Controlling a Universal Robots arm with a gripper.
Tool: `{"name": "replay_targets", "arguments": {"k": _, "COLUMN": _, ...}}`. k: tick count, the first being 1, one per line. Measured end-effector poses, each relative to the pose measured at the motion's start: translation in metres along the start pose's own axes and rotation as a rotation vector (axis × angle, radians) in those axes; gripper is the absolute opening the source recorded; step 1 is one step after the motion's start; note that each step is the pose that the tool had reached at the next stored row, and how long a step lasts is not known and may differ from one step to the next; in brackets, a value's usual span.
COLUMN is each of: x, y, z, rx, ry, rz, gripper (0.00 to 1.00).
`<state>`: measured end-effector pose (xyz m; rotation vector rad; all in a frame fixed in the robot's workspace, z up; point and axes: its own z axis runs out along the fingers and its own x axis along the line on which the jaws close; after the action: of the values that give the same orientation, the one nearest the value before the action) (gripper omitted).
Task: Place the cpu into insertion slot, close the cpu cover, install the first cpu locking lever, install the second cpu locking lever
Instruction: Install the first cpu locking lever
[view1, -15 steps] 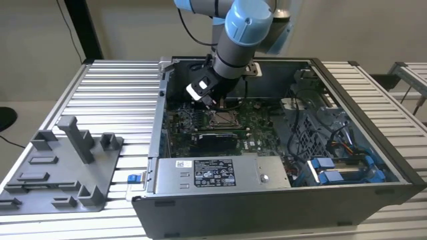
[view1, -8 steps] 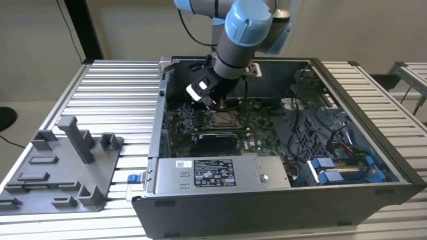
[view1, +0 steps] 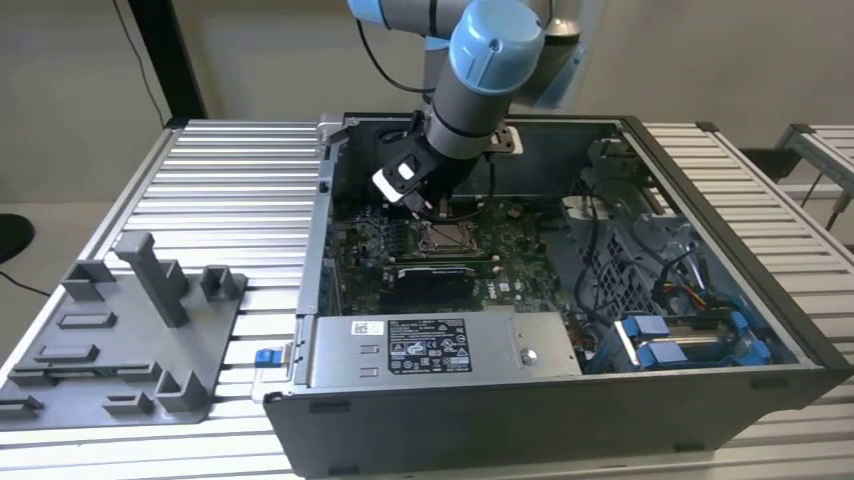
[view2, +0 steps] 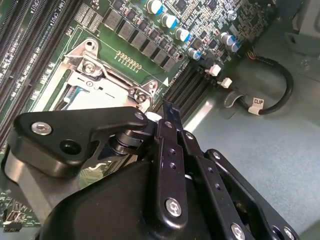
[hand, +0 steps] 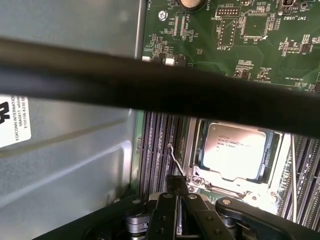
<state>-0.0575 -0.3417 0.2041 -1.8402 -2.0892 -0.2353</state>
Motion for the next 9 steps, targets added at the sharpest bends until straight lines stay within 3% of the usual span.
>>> {"name": "replay_targets", "arguments": {"k": 9, "x": -0.0003, "y": 0.0012, "z": 0.0019, "rx": 0.0000, "ry": 0.0000, "rz": 0.000, "gripper": 0.00}}
